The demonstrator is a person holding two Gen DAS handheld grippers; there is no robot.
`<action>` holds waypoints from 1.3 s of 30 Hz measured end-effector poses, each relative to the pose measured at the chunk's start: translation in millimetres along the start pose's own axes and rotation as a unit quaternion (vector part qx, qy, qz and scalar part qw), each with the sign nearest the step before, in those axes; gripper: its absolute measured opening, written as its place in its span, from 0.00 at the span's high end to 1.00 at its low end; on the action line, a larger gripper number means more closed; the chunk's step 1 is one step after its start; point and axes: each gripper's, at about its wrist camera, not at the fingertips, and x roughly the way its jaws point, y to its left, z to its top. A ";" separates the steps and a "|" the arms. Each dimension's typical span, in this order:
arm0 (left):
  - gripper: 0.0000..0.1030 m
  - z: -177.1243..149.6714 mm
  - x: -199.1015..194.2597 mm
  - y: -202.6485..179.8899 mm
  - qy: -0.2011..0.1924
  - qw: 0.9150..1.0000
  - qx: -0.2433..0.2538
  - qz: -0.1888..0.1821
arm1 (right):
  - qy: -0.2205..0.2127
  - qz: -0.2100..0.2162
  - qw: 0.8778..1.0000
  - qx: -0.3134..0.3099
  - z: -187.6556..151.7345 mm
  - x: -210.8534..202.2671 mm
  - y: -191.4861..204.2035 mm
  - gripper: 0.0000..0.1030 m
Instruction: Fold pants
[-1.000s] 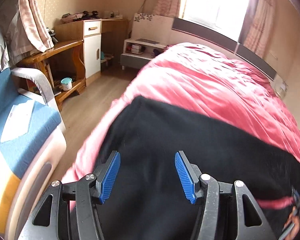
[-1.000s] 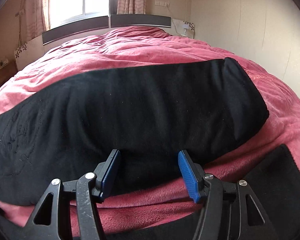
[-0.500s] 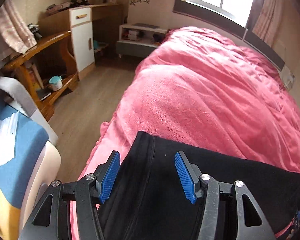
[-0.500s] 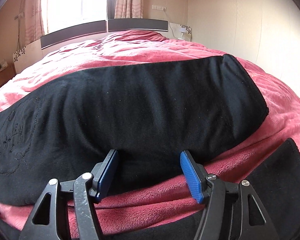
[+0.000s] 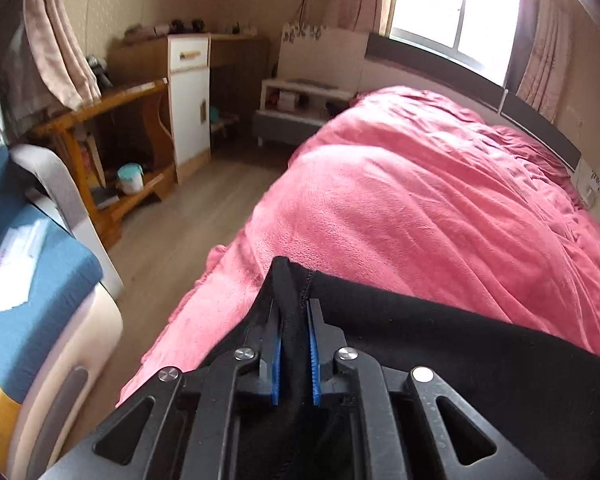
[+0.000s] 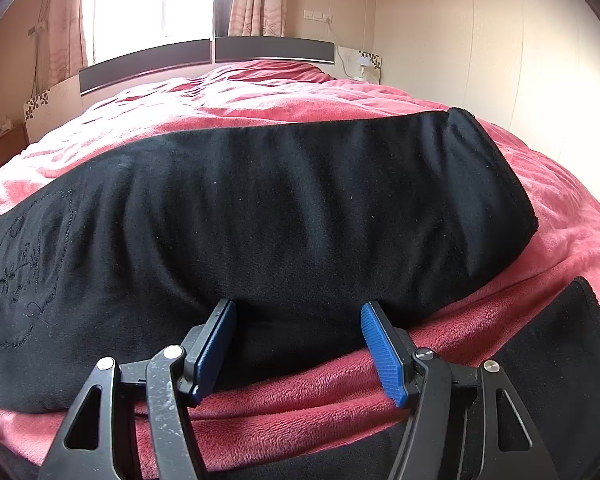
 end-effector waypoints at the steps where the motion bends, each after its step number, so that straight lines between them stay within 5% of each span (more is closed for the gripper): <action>1: 0.91 -6.4 -7.1 -4.3 -0.010 1.000 0.011 0.005 | 0.001 0.000 1.000 0.001 0.3 1.2 0.8 0.37; 8: 0.91 -52.5 -33.9 -18.8 -0.069 0.995 0.049 0.049 | 0.031 0.014 0.999 0.012 11.0 3.5 -3.8 0.36; 14: 0.91 -79.4 -17.0 -28.9 -0.069 0.989 0.096 0.084 | 0.068 0.057 0.995 0.051 31.8 -2.4 -23.0 0.36; 19: 0.91 -80.9 -7.2 -29.2 -0.054 0.990 0.101 0.084 | 0.048 0.084 0.993 0.067 68.4 -20.7 -55.7 0.37; 23: 0.91 -81.4 -5.8 -24.5 -0.050 0.992 0.089 0.074 | 0.038 0.068 0.993 0.092 116.1 -17.3 -94.5 0.37; 28: 0.91 -82.5 -3.3 -26.4 -0.045 0.992 0.090 0.073 | 0.091 -0.002 0.990 0.105 164.8 24.2 -134.1 0.37; 35: 0.91 -73.1 4.1 -21.2 -0.024 0.994 0.084 0.059 | 0.139 0.023 0.976 0.163 175.9 67.1 -171.0 0.37; 37: 0.90 -63.4 6.7 -17.5 -0.007 0.997 0.071 0.042 | 0.146 0.032 0.976 0.157 177.1 74.9 -168.9 0.48; 39: 0.87 -47.3 9.4 -13.2 0.019 0.998 0.055 0.018 | 0.162 0.038 0.976 0.137 176.2 81.8 -161.9 0.75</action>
